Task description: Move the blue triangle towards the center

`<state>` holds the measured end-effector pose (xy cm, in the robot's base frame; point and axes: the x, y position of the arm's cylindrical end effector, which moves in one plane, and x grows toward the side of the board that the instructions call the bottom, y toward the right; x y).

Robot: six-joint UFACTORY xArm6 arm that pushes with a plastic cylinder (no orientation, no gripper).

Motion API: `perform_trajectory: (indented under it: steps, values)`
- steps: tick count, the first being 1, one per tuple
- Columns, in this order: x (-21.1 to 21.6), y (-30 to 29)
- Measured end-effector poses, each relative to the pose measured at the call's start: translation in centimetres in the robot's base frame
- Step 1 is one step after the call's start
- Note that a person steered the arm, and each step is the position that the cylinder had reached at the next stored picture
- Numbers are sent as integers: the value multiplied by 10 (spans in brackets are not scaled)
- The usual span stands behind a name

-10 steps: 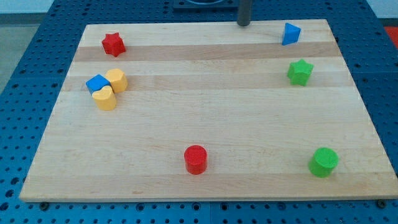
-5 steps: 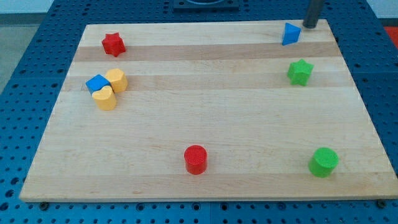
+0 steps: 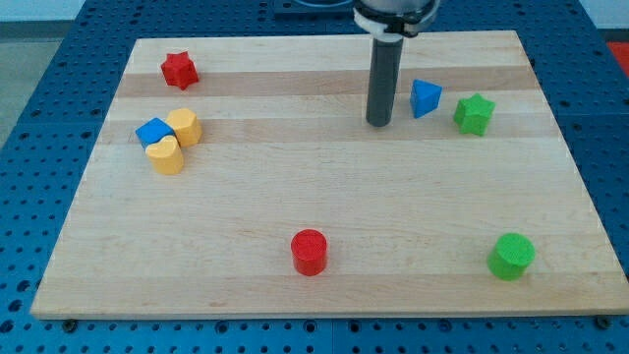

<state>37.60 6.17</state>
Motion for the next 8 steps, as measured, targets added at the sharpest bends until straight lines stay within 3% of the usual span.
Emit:
perform_trajectory:
  steps: [1, 2, 3, 5, 7, 8]
  values:
    - [-23, 0]
    - [-87, 14]
    - [-75, 50]
    - [-67, 51]
    - [-90, 93]
    - [-82, 99]
